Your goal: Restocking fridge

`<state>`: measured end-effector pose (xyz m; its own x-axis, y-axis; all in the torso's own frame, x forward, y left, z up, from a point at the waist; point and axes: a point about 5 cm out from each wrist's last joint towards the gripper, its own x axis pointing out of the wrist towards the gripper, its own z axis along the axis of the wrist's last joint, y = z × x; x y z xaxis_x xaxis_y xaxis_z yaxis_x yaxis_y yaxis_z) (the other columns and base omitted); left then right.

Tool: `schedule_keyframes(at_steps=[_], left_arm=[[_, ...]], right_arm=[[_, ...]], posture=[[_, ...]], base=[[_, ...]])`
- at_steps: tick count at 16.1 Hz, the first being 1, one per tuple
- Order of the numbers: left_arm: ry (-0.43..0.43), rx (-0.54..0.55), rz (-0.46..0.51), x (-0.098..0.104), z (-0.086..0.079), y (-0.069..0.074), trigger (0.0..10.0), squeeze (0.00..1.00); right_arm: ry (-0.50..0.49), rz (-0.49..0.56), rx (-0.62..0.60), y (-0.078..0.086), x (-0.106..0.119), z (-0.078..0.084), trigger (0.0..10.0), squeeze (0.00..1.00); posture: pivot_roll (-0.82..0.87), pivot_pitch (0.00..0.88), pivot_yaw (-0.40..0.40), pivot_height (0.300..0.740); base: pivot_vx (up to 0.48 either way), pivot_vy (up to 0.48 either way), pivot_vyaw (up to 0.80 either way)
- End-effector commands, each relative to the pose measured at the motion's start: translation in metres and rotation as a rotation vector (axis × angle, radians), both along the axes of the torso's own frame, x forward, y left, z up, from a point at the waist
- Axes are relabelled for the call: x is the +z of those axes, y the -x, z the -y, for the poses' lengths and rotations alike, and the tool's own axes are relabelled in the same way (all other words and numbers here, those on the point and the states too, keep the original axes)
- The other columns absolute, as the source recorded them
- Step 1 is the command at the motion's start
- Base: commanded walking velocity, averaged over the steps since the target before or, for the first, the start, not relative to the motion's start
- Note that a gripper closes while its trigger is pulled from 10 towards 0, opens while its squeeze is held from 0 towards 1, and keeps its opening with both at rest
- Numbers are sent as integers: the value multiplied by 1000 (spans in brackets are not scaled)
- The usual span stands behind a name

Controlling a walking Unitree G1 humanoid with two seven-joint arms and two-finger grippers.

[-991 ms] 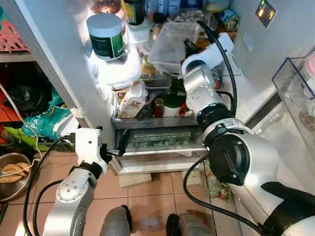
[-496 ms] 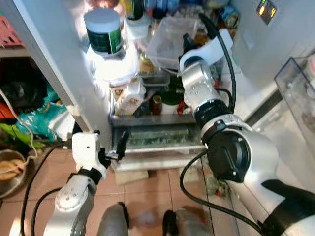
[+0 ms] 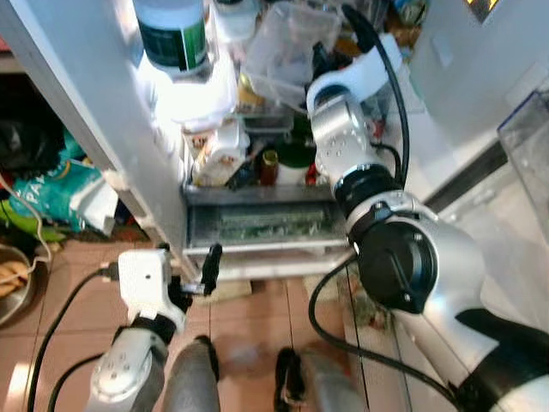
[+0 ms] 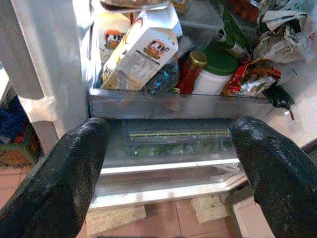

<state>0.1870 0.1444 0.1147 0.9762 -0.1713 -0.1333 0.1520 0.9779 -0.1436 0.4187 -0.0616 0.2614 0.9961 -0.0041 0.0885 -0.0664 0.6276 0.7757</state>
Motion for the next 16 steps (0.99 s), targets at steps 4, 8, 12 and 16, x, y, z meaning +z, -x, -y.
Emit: schedule_keyframes(at_steps=[4,8,12,16], left_arm=[[-6,9,-24,0,1,6,10000,0],[-11,10,-27,-3,-1,2,10000,0],[-22,6,-15,-2,-4,-4,10000,0],[-32,6,-6,-2,-8,-11,10000,0]], right_arm=[[-6,0,-27,-2,6,7,10000,1000],[8,27,-50,-4,10,20,10000,1000],[22,54,-72,-6,15,31,10000,1000],[71,89,-89,-6,21,39,10000,1000]], posture=[[231,301,-102,740],[224,277,-98,740],[224,250,-90,740],[219,231,-85,740]], base=[[0,0,0],[0,0,0],[0,0,0],[0,0,0]])
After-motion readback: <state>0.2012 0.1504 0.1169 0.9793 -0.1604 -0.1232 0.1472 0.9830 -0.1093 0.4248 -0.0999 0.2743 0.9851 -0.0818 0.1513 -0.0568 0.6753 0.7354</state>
